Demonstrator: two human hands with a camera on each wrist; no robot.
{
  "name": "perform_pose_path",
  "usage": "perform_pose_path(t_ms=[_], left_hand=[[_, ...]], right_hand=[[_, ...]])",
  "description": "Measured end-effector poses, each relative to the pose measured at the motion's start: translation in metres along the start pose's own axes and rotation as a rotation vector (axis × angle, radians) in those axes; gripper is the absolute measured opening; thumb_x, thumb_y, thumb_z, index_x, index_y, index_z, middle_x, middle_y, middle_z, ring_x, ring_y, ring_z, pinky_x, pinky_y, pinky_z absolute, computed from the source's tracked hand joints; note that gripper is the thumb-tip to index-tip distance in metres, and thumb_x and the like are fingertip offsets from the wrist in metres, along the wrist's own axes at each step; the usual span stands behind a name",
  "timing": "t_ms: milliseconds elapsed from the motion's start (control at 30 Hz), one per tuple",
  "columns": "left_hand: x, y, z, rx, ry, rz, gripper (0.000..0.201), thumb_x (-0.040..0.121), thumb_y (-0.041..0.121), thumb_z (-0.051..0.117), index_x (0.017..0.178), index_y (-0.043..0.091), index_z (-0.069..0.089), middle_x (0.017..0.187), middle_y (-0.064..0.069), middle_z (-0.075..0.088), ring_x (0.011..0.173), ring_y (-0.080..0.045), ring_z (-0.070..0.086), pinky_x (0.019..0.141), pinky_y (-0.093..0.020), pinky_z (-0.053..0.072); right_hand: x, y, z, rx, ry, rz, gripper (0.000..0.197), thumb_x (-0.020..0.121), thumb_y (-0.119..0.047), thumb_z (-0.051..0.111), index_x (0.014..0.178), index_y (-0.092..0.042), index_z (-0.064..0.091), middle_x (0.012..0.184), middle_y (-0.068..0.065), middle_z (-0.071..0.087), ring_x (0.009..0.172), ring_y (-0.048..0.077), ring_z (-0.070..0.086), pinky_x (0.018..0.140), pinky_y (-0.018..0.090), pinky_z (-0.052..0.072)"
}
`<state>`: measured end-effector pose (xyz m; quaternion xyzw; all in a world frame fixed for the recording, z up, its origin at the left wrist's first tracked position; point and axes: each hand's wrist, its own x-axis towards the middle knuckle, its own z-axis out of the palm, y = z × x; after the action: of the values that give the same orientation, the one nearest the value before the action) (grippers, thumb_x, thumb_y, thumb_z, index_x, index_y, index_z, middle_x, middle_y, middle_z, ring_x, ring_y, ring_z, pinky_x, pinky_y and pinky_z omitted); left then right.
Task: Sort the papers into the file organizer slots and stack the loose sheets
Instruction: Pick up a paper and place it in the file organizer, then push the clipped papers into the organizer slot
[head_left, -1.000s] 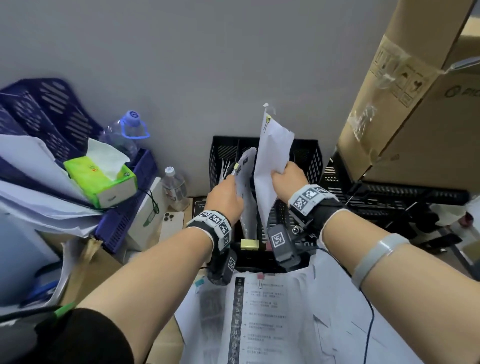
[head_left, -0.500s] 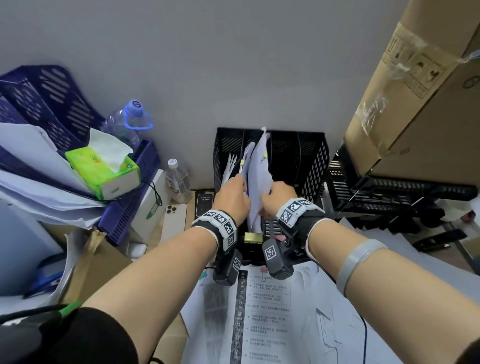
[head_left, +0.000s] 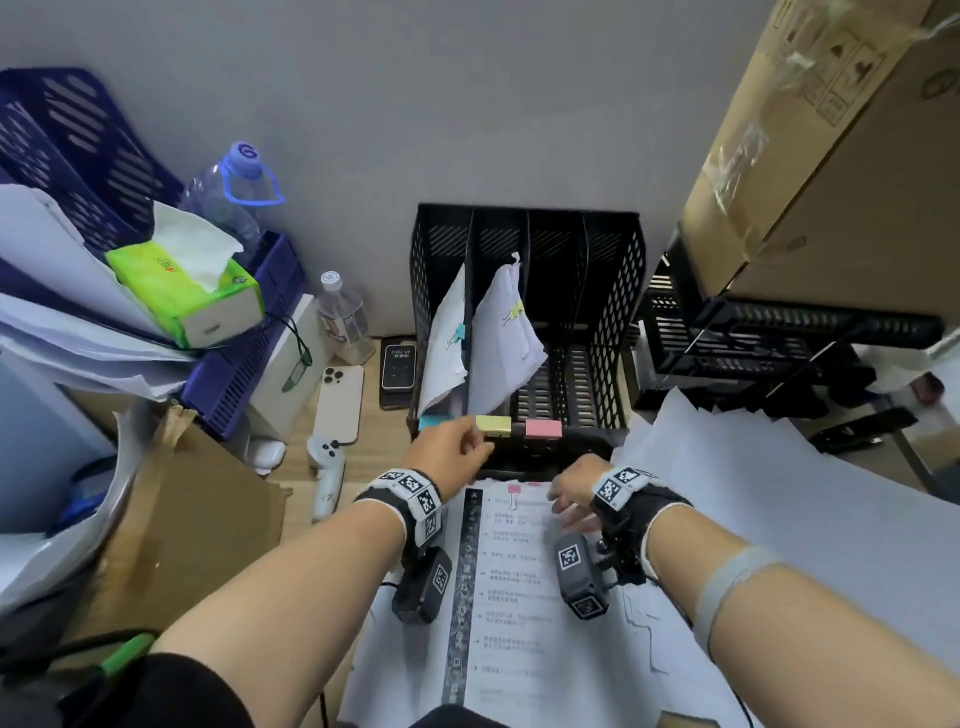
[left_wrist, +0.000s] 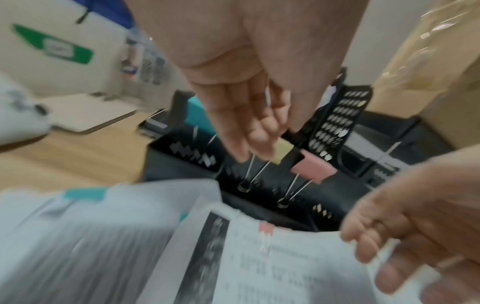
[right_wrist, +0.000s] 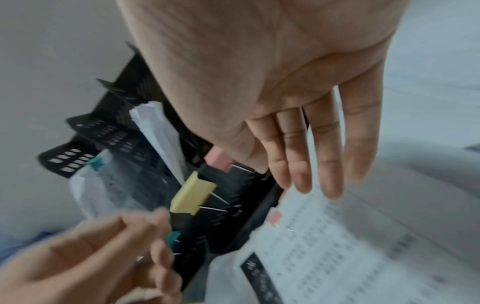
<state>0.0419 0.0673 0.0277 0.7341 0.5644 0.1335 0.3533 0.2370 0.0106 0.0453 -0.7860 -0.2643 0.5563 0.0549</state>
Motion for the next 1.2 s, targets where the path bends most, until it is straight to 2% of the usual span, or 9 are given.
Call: perform_pose_path(t_ms=[200,300,400,500,633,767,900,1033,1200], left_hand=[[-0.04,-0.055,0.053,0.126,-0.296,-0.46,0.062,0.086,0.043,0.072,0.129,0.006,0.048,0.124,-0.012,0.062,0.11,-0.028,0.06,0.092,-0.035,0.047],[-0.053,-0.067,0.074,-0.043,-0.235,-0.55,0.046,0.083,0.038,0.076,0.113,0.01,0.054,0.108,-0.009,0.062,0.1,-0.026,0.061,0.085,-0.033,0.047],[-0.061,-0.071,0.082,-0.107,-0.172,-0.52,0.025,0.086,0.029,0.073,0.077,0.015,0.055,0.079,-0.004,0.06,0.075,-0.021,0.056,0.072,-0.028,0.042],[-0.068,-0.069,0.086,-0.217,-0.154,-0.464,0.014,0.092,0.019,0.066,0.101,0.011,0.072,0.102,-0.007,0.074,0.096,-0.025,0.067,0.089,-0.031,0.051],[-0.078,-0.055,0.08,-0.382,-0.102,-0.447,0.023,0.096,0.016,0.06,0.116,0.02,0.069,0.114,-0.002,0.073,0.105,-0.024,0.069,0.101,-0.04,0.052],[-0.076,-0.043,0.068,-0.433,-0.105,-0.392,0.02,0.096,0.015,0.057,0.111,0.024,0.067,0.113,-0.006,0.075,0.104,-0.026,0.071,0.1,-0.045,0.053],[-0.069,-0.032,0.057,-0.415,-0.123,-0.39,0.027,0.094,0.025,0.058,0.12,0.024,0.066,0.112,-0.005,0.075,0.101,-0.026,0.072,0.098,-0.045,0.054],[-0.045,-0.051,0.059,-0.462,-0.134,-0.383,0.026,0.075,0.045,0.058,0.1,0.044,0.068,0.107,-0.001,0.077,0.1,-0.026,0.073,0.098,-0.048,0.054],[-0.051,0.028,0.014,-0.605,-0.137,-0.297,0.021,0.1,0.017,0.054,0.104,0.033,0.067,0.109,-0.009,0.076,0.102,-0.03,0.072,0.09,-0.044,0.057]], right_hand=[[0.031,0.078,0.01,-0.225,0.108,-0.019,0.015,0.084,-0.022,0.049,0.075,-0.01,0.055,0.092,0.001,0.062,0.092,0.029,0.066,0.085,0.034,0.05],[0.045,0.109,0.02,-0.144,0.064,-0.016,0.023,0.067,-0.025,0.054,0.082,-0.008,0.057,0.082,0.012,0.064,0.083,0.033,0.068,0.083,0.043,0.057],[0.041,0.124,0.025,-0.128,0.073,-0.055,0.014,0.071,-0.024,0.052,0.079,-0.019,0.044,0.075,0.004,0.051,0.066,0.024,0.056,0.065,0.03,0.047],[0.036,0.131,0.028,-0.053,0.095,-0.076,0.042,0.073,-0.025,0.055,0.113,-0.019,0.043,0.092,0.007,0.058,0.074,0.027,0.061,0.069,0.038,0.056],[0.03,0.134,0.025,0.026,0.166,-0.091,0.051,0.081,-0.02,0.06,0.128,-0.015,0.041,0.109,0.006,0.054,0.096,0.029,0.062,0.088,0.048,0.057],[0.026,0.132,0.015,0.045,0.215,-0.142,0.053,0.078,-0.022,0.064,0.126,-0.014,0.044,0.119,0.007,0.057,0.095,0.028,0.062,0.082,0.039,0.056],[0.018,0.126,0.001,0.079,0.18,-0.186,0.042,0.079,-0.02,0.066,0.118,-0.011,0.053,0.095,0.001,0.063,0.078,0.02,0.06,0.069,0.032,0.052],[0.011,0.115,-0.016,0.151,0.159,-0.225,0.039,0.082,-0.02,0.068,0.115,-0.017,0.048,0.092,-0.002,0.061,0.077,0.018,0.061,0.066,0.03,0.054],[-0.002,0.094,-0.04,0.239,0.128,-0.285,0.03,0.081,-0.01,0.065,0.11,-0.01,0.062,0.108,0.01,0.071,0.099,0.034,0.068,0.09,0.052,0.057]])
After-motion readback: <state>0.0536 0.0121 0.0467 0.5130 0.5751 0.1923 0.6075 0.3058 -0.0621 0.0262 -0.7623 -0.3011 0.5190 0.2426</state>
